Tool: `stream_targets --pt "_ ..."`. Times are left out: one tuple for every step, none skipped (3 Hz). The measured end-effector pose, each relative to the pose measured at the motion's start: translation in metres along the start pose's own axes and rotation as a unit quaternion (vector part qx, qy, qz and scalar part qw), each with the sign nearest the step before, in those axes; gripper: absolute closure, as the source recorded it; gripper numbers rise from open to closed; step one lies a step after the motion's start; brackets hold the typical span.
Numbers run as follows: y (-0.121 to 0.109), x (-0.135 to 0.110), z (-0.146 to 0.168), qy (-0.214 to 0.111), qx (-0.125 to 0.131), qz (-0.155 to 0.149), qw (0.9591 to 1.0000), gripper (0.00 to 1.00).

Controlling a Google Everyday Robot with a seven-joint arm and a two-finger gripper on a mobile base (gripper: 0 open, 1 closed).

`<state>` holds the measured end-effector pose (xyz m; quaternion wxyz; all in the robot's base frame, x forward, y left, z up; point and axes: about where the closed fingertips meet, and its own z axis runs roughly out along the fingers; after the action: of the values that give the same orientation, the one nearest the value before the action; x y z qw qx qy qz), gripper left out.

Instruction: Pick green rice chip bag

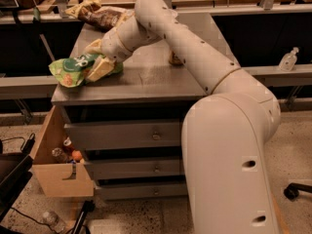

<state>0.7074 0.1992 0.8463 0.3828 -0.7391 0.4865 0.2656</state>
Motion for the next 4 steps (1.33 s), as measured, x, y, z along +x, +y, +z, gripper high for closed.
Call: stream_targets --pt "-0.001 0.001 0.003 -0.005 -0.001 0.002 1.0 1.0" --pt "-0.002 -0.001 0.002 -0.005 0.0 0.002 1.0 1.0" --pt "-0.01 -0.032 -0.022 0.014 0.011 -0.017 0.9997 1.0" --pt "-0.019 -0.077 -0.069 0.037 0.042 -0.048 0.9973 1.0"
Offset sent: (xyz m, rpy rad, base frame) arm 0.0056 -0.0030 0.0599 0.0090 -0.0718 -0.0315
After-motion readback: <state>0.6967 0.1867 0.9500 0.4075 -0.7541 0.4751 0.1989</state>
